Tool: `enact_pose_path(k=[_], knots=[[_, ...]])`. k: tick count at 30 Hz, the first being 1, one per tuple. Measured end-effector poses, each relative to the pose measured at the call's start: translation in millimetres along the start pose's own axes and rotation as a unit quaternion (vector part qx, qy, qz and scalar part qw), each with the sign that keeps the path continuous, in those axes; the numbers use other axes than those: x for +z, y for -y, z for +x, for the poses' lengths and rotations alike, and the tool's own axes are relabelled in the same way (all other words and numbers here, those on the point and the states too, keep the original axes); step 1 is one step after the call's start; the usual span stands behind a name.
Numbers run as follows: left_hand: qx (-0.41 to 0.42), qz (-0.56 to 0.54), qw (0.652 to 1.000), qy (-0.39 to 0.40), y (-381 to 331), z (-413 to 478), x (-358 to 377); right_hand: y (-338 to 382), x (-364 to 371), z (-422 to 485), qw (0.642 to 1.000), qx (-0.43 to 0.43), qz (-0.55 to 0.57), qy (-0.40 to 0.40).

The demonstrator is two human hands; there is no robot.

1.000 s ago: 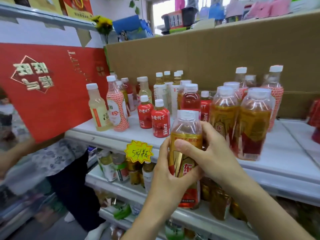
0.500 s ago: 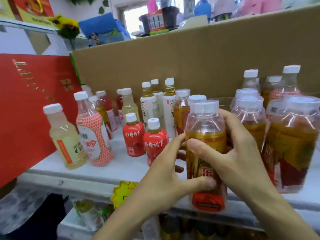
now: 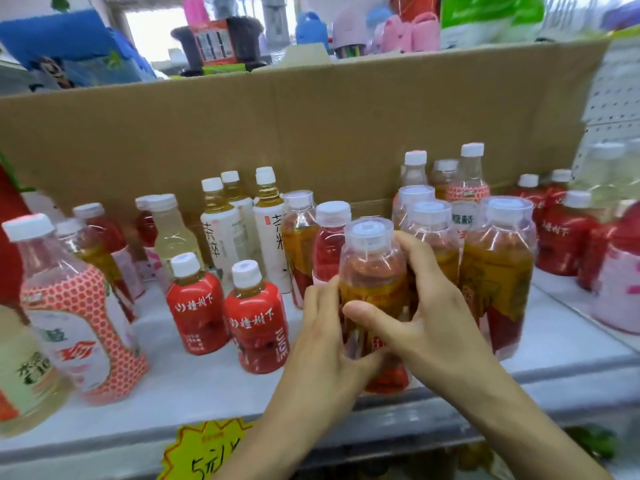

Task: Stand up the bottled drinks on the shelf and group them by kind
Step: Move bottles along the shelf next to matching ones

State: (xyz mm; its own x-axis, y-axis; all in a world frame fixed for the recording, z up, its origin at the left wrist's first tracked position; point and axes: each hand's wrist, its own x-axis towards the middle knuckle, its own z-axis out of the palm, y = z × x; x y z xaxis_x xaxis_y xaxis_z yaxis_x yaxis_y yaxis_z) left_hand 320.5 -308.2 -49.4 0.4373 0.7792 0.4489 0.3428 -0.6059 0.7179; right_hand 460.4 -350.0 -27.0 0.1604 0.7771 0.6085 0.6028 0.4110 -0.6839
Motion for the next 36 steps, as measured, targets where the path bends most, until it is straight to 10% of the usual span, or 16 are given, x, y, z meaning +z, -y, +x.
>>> enact_pose_path(k=[12, 17, 36], knots=[[0.024, 0.064, 0.998, -0.016, 3.1, 0.1, 3.8, 5.8, -52.6, 0.4, 0.927, -0.060, -0.261, -0.263], [0.033, 0.069, 0.997, -0.025, 1.8, -3.0, 5.2, -19.5, -93.6, 21.5, 0.969, 0.162, -0.136, -0.124], [0.008, 0.171, 0.968, -0.183, -35.3, -18.9, 49.6, -81.1, -164.6, 63.7, 0.984, 0.124, -0.121, -0.048]])
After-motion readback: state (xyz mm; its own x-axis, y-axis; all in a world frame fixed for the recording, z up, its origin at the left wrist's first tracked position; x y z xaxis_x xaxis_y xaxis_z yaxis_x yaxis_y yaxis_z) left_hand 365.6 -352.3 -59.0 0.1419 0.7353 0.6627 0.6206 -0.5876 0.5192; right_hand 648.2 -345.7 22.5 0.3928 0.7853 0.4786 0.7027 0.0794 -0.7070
